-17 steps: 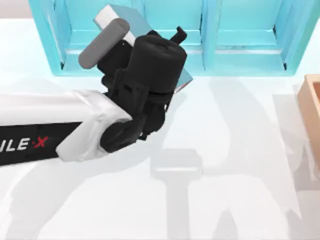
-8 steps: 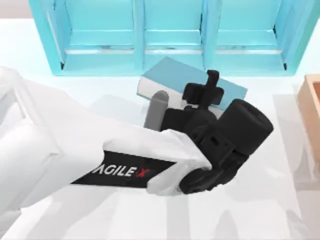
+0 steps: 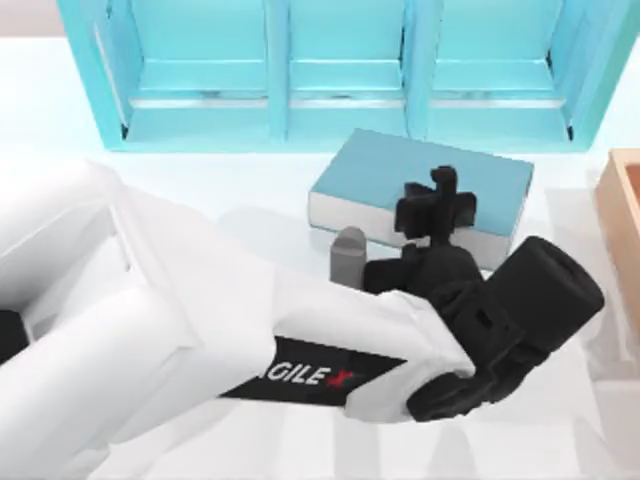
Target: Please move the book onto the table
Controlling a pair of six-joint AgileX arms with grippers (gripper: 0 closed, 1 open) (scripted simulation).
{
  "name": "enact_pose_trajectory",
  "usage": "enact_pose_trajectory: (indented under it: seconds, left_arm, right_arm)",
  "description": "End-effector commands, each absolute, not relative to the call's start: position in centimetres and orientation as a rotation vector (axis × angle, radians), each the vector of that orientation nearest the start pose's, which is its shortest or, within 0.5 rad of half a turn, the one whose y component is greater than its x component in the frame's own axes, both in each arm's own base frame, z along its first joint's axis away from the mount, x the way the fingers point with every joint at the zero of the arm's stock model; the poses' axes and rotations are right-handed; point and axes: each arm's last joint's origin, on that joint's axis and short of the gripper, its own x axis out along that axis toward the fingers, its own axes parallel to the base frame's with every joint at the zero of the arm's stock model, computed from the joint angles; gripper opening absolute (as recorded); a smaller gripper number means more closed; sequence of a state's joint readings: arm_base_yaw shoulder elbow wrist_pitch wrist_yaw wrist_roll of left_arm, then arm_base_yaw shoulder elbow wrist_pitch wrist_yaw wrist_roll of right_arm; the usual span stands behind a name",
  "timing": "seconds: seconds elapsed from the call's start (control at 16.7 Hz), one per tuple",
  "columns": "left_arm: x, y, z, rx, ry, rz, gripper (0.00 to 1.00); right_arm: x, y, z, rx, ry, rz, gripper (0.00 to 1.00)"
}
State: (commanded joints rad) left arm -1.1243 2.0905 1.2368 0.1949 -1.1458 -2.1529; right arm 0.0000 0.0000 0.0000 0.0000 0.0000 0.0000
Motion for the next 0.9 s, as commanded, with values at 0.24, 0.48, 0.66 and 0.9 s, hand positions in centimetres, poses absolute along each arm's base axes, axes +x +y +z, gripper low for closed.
enact_pose_trajectory:
  seconds: [0.24, 0.48, 0.66, 0.9]
  left_arm:
    - [21.4, -36.8, 13.2, -1.535, 0.115, 0.303, 0.00]
    - [20.8, -37.1, 13.4, -1.543, 0.112, 0.298, 0.00]
    - [20.9, -37.0, 13.1, -1.535, 0.113, 0.303, 0.00]
    - [20.9, -37.0, 11.7, -1.535, 0.115, 0.303, 0.00]
  right_arm:
    - [10.6, -0.1, 16.0, 0.000, 0.000, 0.000, 1.00]
    - [10.6, -0.1, 16.0, 0.000, 0.000, 0.000, 1.00]
    - [10.6, -0.1, 16.0, 0.000, 0.000, 0.000, 1.00]
    - [10.6, -0.1, 16.0, 0.000, 0.000, 0.000, 1.00]
